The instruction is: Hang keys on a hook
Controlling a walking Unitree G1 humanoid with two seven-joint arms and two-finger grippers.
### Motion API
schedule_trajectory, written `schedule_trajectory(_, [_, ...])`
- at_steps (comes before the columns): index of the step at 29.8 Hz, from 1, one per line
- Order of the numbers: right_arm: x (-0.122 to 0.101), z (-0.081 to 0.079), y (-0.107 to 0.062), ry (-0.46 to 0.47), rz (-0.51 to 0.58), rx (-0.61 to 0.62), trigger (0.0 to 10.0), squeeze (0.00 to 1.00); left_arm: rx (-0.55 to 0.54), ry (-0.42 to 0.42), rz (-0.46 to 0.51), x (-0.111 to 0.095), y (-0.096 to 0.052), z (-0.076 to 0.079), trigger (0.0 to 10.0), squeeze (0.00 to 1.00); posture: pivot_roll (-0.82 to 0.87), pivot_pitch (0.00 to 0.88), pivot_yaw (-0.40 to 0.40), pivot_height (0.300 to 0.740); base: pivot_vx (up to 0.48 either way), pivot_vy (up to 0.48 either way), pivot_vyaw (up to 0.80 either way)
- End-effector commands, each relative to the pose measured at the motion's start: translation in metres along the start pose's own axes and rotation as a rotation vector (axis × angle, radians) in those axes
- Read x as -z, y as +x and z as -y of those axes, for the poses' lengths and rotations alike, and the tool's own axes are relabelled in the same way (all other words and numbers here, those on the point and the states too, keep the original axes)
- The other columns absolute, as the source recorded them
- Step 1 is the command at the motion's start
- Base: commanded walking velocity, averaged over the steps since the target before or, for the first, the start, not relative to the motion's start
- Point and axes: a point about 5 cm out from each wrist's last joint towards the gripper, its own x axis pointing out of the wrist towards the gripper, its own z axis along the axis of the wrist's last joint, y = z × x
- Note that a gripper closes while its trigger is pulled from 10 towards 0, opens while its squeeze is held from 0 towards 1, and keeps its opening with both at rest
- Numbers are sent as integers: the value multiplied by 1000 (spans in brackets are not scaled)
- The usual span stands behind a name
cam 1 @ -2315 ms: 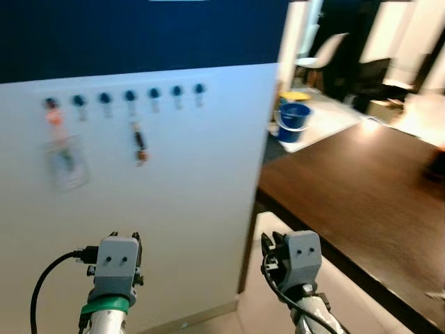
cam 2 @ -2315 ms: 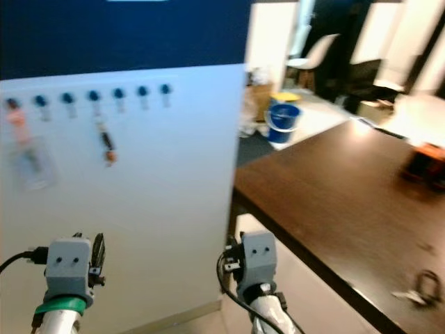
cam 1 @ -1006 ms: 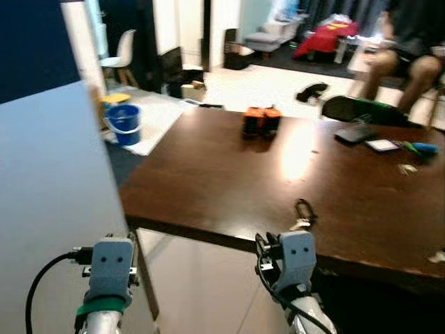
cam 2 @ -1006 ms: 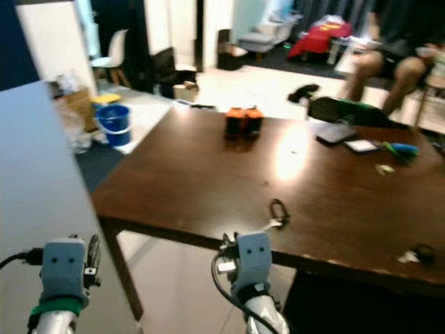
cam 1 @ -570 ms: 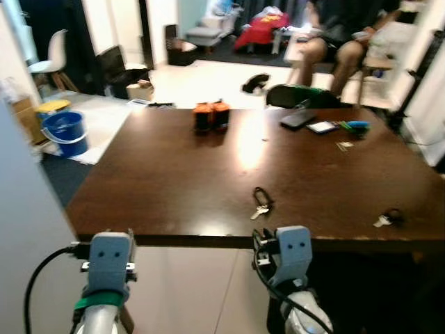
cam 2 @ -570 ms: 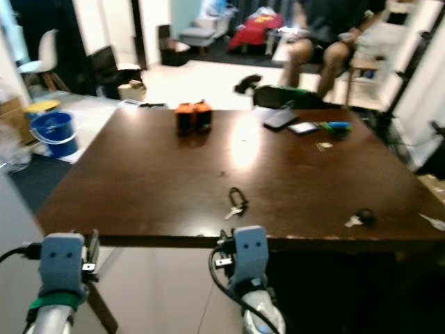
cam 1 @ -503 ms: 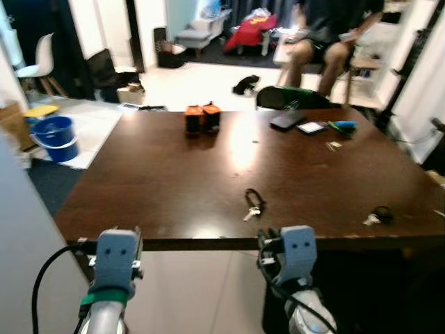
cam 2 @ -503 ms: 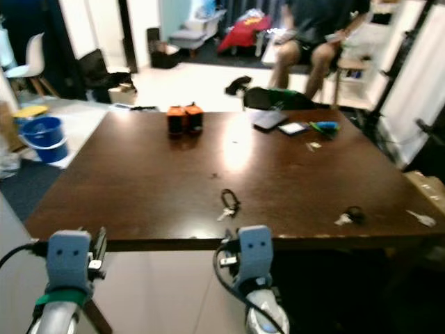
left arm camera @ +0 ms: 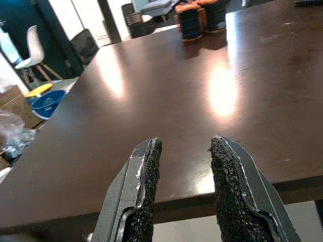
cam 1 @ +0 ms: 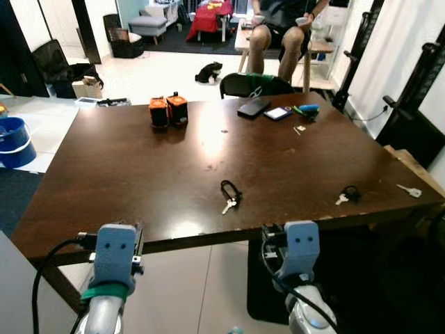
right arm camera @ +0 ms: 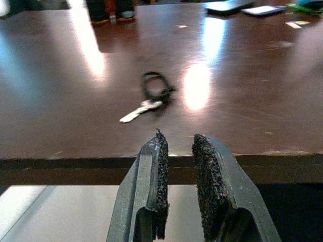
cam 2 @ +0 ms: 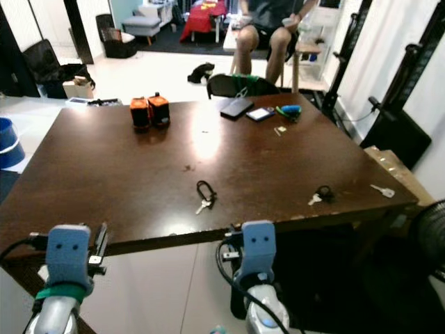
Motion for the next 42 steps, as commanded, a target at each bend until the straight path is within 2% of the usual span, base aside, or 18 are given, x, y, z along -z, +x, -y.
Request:
schedule_trajectory(1, [3, -2, -2, 4, -19, -6, 10000, 0, -10, 7, -23, 3, -3, -3, 10000, 0, -140, 109, 118, 740, 0, 0, 0])
schedule_trajectory(28, [-2, -1, -3, 13, -20, -8, 10000, 0, -3, -6, -33, -2, -4, -3, 10000, 0, -133, 127, 135, 740, 0, 0, 0])
schedule_trajectory(42, [-3, 1, -6, 10, -26, -8, 10000, 0, 18, -42, -43, -2, -6, -1, 10000, 0, -136, 120, 132, 740, 37, 0, 0])
